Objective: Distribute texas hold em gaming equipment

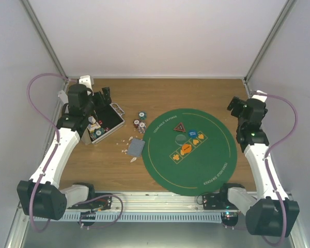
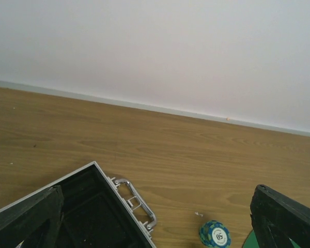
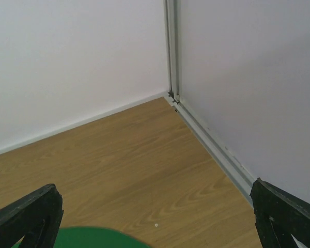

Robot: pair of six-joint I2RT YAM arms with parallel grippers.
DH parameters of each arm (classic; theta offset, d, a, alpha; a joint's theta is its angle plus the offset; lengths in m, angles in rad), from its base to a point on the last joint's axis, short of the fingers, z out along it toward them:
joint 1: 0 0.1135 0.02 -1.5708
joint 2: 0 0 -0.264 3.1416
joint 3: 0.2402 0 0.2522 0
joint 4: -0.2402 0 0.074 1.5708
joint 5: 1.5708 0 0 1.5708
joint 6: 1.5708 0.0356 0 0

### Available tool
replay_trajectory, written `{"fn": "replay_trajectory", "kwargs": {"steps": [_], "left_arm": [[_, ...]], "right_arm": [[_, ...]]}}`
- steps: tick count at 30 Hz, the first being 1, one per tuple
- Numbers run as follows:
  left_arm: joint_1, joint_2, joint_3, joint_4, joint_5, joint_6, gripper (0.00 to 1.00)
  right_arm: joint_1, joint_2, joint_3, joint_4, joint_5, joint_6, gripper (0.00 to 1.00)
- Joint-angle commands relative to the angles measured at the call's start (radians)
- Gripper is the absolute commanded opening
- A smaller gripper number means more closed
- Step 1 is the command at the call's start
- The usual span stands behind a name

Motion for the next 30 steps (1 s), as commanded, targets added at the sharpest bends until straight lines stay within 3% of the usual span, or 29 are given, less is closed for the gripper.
{"fn": "replay_trajectory", "kwargs": {"steps": [1, 5, 8, 12, 16, 22, 28, 30], "left_arm": [[0.0, -0.016, 0.007, -0.006, -0.012, -0.02, 0.99], [0.0, -0.02, 0.025, -0.016, 0.011, -0.088, 0.99], [0.0, -0.033, 0.033, -0.027, 0.019, -0.174, 0.99], [0.0, -0.057, 0.033, -0.064, 0.017, -0.285, 0.99], [-0.017, -0.066, 0.05, -0.05, 0.13, -0.214, 0.99], [-0.115, -0.035, 0.15, -0.114, 0.177, -0.047, 0.99], [-0.254, 0.015, 0.192, -0.175, 0.194, 0.016, 0.97], [-0.274, 0.019, 0.177, -0.178, 0.202, -0.002, 0.96]], "right_arm": [[-0.004, 0.016, 0.06, -0.036, -0.067, -0.05, 1.0], [-0.003, 0.07, 0.124, -0.071, -0.133, -0.031, 1.0], [-0.003, 0.116, 0.155, -0.116, -0.139, 0.084, 1.0], [0.006, 0.215, 0.172, -0.18, -0.297, 0.188, 1.0], [0.063, 0.341, 0.155, -0.239, -0.424, 0.21, 1.0], [0.231, 0.456, 0.116, -0.259, -0.505, 0.2, 0.99], [0.353, 0.566, 0.127, -0.321, -0.47, 0.201, 0.94], [0.374, 0.603, 0.138, -0.328, -0.479, 0.194, 0.83]]}}
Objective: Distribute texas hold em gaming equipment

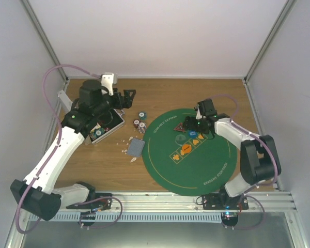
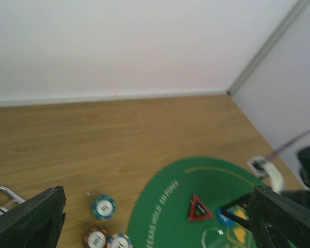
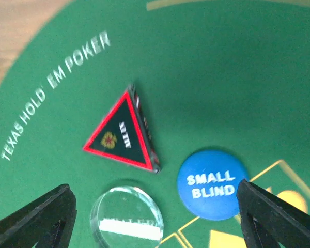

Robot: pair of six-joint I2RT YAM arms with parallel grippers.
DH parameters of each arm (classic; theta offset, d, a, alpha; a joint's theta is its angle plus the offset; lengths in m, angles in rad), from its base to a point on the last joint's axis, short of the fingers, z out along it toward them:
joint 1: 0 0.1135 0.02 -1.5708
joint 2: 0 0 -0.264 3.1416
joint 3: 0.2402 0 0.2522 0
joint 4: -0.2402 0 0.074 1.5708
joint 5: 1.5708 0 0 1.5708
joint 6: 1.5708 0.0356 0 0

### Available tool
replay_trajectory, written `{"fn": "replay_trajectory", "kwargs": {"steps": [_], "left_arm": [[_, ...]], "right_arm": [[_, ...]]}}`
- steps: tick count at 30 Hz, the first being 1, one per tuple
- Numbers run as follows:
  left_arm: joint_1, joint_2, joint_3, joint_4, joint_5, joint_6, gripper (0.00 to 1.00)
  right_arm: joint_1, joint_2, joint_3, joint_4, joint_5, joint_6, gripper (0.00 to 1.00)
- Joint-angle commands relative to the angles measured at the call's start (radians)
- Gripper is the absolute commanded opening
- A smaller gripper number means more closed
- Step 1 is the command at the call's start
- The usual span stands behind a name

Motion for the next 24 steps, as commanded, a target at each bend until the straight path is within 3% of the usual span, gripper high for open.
{"fn": "replay_trajectory", "kwargs": {"steps": [1, 11, 21, 24], "left_arm": [[-0.049, 0.022, -0.009, -0.039, 0.041, 0.017, 0.96], [-0.058, -0.015, -0.045, -0.077, 0.048, -0.007, 0.97], [-0.057, -0.058, -0.06, -0.129, 0.014, 0.023, 0.99], [-0.058, -0.062, -0.061, -0.138, 0.035, 0.037, 0.95]], "right_arm": [[0.054, 0.078, 0.026, -0.058, -0.017, -0.002, 0.8], [0.164, 0.194, 0.109, -0.113, 0.036, -0.031, 0.75], [0.218, 0.199, 0.089, -0.127, 0.053, 0.007, 0.74], [0.257, 0.204, 0.097, -0.135, 0.065, 0.024, 0.74]]}}
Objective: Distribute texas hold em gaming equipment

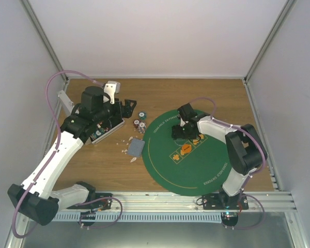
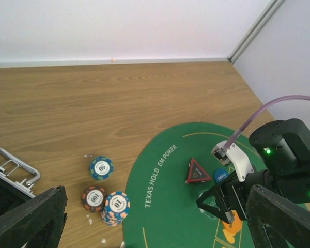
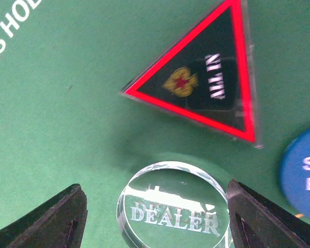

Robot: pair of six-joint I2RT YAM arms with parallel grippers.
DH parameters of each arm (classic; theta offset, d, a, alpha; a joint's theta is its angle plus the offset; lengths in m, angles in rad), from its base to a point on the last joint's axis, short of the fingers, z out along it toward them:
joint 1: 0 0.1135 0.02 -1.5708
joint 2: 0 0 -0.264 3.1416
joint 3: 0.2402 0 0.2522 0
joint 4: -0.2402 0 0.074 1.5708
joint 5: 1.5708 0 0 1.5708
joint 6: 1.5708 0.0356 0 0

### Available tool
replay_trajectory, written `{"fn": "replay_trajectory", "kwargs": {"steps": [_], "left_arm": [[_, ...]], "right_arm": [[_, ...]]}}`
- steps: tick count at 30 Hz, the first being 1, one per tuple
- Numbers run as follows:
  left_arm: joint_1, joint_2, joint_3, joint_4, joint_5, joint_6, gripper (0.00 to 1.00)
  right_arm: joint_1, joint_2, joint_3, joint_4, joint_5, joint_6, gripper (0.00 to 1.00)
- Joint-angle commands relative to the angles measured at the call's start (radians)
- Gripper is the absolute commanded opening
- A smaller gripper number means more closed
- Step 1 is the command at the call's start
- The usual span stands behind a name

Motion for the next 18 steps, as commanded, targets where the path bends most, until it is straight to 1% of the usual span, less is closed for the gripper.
{"fn": "replay_trajectory", "kwargs": {"steps": [1, 9, 15, 18], "left_arm": [[-0.005, -0.02, -0.016, -0.018, 0.018, 0.033, 0.94], [-0.005, -0.043, -0.032, -0.042, 0.032, 0.076, 0.94], [-0.005, -0.055, -0.077, -0.011, 0.072, 0.068, 0.95], [-0.005, -0.054, -0.085, 0.003, 0.102, 0.062, 0.93]], "right_arm": [[0.067, 0.014, 0.002, -0.024, 0.022, 0.041, 0.74], [0.186, -0.009, -0.032, -0.063, 0.064, 0.135, 0.74], [0.303, -0.017, -0.054, -0.033, 0.046, 0.141, 0.74], [0.328, -0.024, -0.056, -0.036, 0.051, 0.182, 0.74]]}}
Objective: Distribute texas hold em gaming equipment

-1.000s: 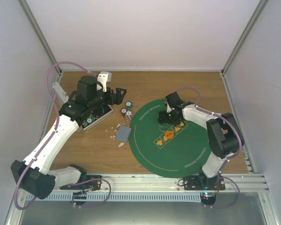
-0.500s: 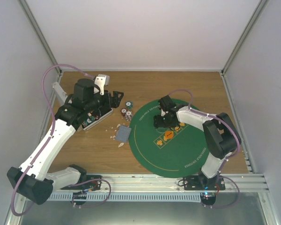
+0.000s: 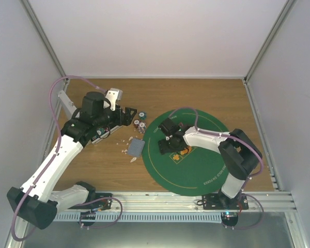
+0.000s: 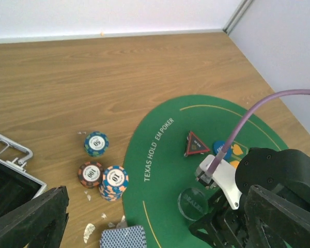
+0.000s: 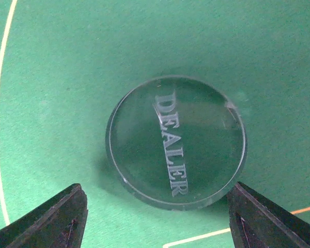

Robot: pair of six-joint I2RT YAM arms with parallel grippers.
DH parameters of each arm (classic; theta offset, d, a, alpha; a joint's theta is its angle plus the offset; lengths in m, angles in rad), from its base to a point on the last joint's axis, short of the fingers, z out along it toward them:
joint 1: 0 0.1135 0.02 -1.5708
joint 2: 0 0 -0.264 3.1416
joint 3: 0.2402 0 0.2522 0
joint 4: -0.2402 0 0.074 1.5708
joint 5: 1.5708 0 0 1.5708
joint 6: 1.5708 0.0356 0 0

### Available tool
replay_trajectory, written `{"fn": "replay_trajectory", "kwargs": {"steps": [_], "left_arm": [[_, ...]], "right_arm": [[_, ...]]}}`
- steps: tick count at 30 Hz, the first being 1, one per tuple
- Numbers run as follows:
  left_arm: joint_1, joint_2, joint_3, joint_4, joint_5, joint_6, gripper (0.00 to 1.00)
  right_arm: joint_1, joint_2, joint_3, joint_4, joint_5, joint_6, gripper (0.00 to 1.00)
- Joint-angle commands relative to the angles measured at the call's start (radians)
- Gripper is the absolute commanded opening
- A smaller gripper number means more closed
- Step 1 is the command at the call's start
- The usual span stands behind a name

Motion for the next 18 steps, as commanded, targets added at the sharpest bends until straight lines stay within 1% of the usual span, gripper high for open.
{"fn": "replay_trajectory", "kwargs": {"steps": [1, 5, 7, 10, 13, 16, 18], "left_arm": [[-0.007, -0.009, -0.016, 0.046, 0.058, 0.005, 0.93], [-0.039, -0.008, -0.01, 0.052, 0.044, 0.017, 0.94], [-0.062, -0.012, -0.014, 0.061, 0.039, 0.023, 0.94], [-0.102, -0.016, -0.021, 0.071, 0.031, 0.027, 0.94], [-0.12, -0.018, -0.021, 0.08, 0.049, 0.023, 0.92], [-0.12, -0.028, -0.027, 0.097, 0.046, 0.01, 0.9], [-0.119, -0.029, -0.021, 0.104, 0.013, 0.002, 0.9]], "right_arm": [[0.043, -0.027, -0.022, -0.014, -0.017, 0.082, 0.75], [0.043, -0.074, -0.015, -0.034, 0.03, 0.156, 0.87], [0.042, -0.095, -0.014, -0.021, 0.031, 0.196, 0.91], [0.043, -0.125, -0.054, 0.049, 0.031, 0.246, 0.93], [0.034, -0.146, -0.092, 0.08, 0.025, 0.255, 0.93], [-0.01, -0.186, -0.144, 0.145, -0.002, 0.237, 0.92], [-0.065, -0.213, -0.186, 0.227, -0.075, 0.229, 0.9]]}}
